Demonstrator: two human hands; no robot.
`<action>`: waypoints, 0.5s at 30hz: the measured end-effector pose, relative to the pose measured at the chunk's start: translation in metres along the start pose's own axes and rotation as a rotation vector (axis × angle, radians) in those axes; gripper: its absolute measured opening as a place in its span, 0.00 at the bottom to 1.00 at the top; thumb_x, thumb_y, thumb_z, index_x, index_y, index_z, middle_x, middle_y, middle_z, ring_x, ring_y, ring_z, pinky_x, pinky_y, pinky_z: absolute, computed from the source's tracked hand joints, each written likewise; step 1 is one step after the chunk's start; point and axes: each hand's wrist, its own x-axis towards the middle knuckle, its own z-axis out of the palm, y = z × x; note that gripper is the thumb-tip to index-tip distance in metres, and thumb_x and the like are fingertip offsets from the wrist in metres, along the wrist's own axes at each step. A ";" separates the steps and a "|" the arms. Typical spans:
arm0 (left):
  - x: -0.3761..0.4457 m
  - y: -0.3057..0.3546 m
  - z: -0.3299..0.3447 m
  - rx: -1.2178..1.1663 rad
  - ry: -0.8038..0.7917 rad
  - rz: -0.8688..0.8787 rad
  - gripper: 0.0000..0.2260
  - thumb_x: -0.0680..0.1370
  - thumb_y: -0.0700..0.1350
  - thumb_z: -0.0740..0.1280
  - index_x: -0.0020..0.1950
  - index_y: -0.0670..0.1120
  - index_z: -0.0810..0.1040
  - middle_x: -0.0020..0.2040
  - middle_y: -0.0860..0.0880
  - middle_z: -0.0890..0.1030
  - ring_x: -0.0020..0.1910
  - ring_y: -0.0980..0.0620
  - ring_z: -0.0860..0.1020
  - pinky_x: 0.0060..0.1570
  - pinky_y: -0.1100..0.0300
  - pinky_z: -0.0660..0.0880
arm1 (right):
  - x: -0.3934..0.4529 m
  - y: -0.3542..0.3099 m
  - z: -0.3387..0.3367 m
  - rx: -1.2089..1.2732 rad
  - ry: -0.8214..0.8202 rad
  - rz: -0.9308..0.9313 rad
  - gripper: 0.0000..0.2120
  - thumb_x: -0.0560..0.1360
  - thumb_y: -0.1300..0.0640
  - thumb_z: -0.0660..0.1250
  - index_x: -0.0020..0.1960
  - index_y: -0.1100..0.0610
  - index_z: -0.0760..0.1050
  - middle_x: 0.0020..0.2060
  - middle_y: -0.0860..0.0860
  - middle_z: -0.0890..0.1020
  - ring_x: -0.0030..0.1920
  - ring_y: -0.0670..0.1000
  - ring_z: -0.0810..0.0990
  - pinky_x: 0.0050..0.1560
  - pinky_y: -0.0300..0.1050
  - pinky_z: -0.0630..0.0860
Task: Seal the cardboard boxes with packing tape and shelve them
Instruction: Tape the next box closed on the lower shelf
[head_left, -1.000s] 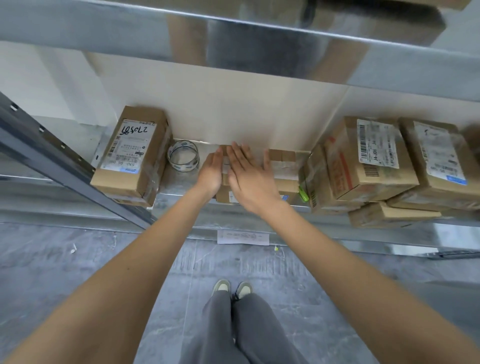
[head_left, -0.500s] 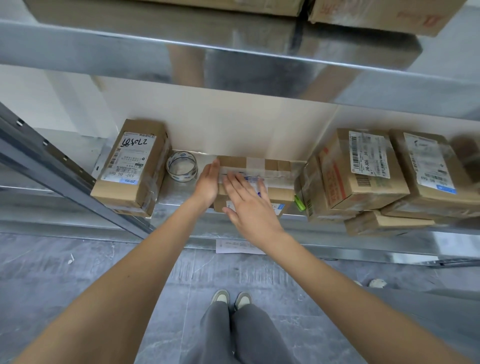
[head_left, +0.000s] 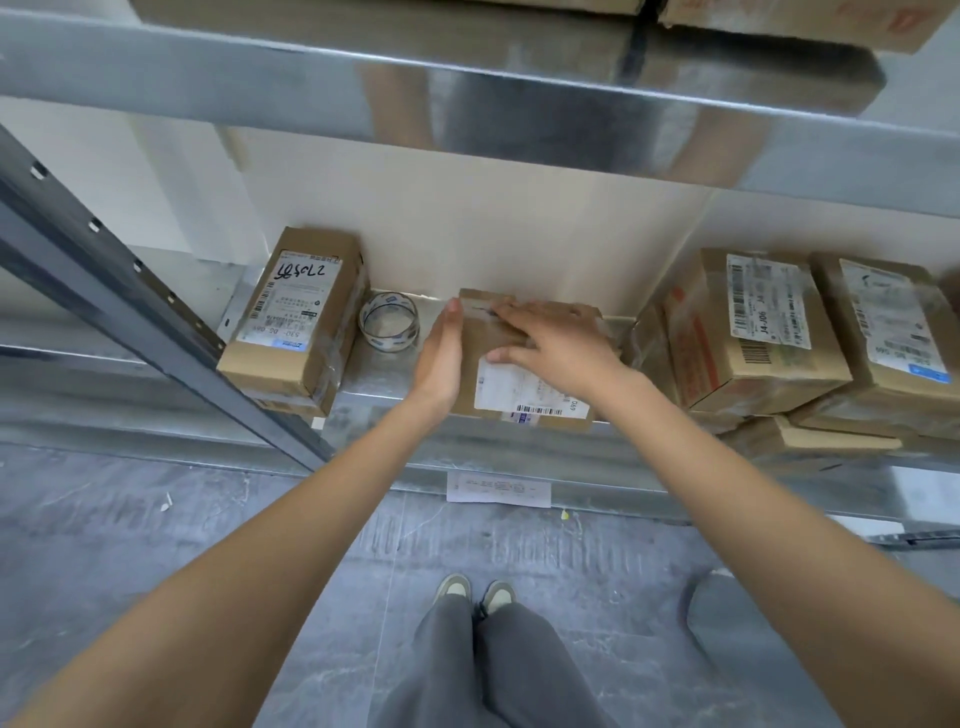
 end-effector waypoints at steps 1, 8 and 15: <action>0.000 -0.001 -0.002 0.052 0.006 0.030 0.28 0.81 0.65 0.47 0.75 0.52 0.66 0.73 0.50 0.70 0.73 0.50 0.67 0.72 0.58 0.58 | 0.004 0.001 -0.011 0.020 -0.039 0.010 0.29 0.76 0.35 0.61 0.74 0.43 0.64 0.70 0.44 0.72 0.69 0.52 0.70 0.67 0.51 0.64; 0.009 -0.023 -0.006 0.308 -0.004 0.149 0.27 0.82 0.63 0.44 0.72 0.52 0.69 0.67 0.43 0.76 0.67 0.43 0.72 0.64 0.54 0.67 | 0.048 0.009 -0.015 0.227 -0.303 0.013 0.15 0.77 0.41 0.65 0.58 0.47 0.77 0.48 0.48 0.80 0.52 0.53 0.78 0.46 0.43 0.70; 0.016 -0.014 -0.007 0.164 -0.021 0.131 0.22 0.85 0.55 0.47 0.74 0.47 0.66 0.70 0.48 0.73 0.68 0.51 0.70 0.65 0.61 0.65 | 0.055 0.003 -0.009 0.153 -0.250 0.051 0.16 0.79 0.42 0.60 0.65 0.45 0.73 0.57 0.46 0.79 0.64 0.54 0.74 0.63 0.54 0.66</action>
